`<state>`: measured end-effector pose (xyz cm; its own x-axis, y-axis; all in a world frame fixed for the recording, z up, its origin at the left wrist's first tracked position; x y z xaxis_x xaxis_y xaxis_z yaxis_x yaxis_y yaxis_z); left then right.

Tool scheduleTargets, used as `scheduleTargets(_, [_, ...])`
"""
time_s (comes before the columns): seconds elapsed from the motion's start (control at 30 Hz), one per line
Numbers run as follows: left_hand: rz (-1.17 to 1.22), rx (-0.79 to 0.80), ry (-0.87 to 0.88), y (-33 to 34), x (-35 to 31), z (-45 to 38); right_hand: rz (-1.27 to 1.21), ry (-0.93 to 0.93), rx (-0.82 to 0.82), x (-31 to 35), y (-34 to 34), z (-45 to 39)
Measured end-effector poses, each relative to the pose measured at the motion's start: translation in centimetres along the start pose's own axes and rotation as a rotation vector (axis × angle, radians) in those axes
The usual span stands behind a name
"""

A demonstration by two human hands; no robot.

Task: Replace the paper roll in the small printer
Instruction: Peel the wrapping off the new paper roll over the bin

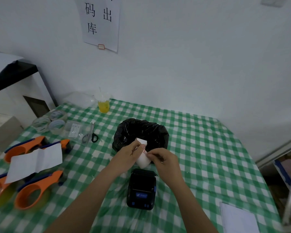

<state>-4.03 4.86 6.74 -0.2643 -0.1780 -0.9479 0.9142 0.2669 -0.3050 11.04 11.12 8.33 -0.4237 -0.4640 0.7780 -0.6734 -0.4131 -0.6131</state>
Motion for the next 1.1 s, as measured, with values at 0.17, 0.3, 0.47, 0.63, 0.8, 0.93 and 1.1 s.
scheduleTargets(0.17, [-0.017,0.036,0.008,-0.1,-0.1,0.0,-0.094,0.078,0.01,-0.1,-0.1,-0.1])
scheduleTargets(0.3, [-0.016,0.055,0.006,0.0,0.0,0.2,-0.131,0.107,0.033,-0.1,-0.3,-0.3])
scheduleTargets(0.47, [-0.023,0.072,-0.004,0.1,0.2,0.3,-0.222,0.165,0.032,-0.3,-0.3,-0.2])
scheduleTargets(0.63, [-0.016,0.069,0.0,0.1,-0.1,0.5,-0.317,0.263,-0.007,-0.4,-0.8,-0.2])
scheduleTargets(0.8, [-0.022,0.074,0.01,0.3,-0.2,0.5,-0.349,0.29,-0.031,-0.7,-1.0,-0.4])
scheduleTargets(0.93, [-0.073,0.062,0.021,0.5,0.3,0.3,-0.435,0.334,-0.026,-0.9,-1.0,-0.3])
scheduleTargets(1.1, [-0.134,0.045,0.088,0.3,0.8,0.2,-0.51,0.36,0.011,-1.1,-1.0,-0.2])
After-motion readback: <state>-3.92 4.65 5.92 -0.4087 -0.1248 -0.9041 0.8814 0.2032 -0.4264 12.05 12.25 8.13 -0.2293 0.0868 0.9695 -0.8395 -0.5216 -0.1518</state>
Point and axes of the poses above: each hand's wrist, its own z-axis away from the middle knuckle, its own y-axis out of the palm, x = y × z, the point moved 1 cm from there along -z, towards the middle knuckle, and after that the axes turned 9 degrees about z, right-handed, at the moved point
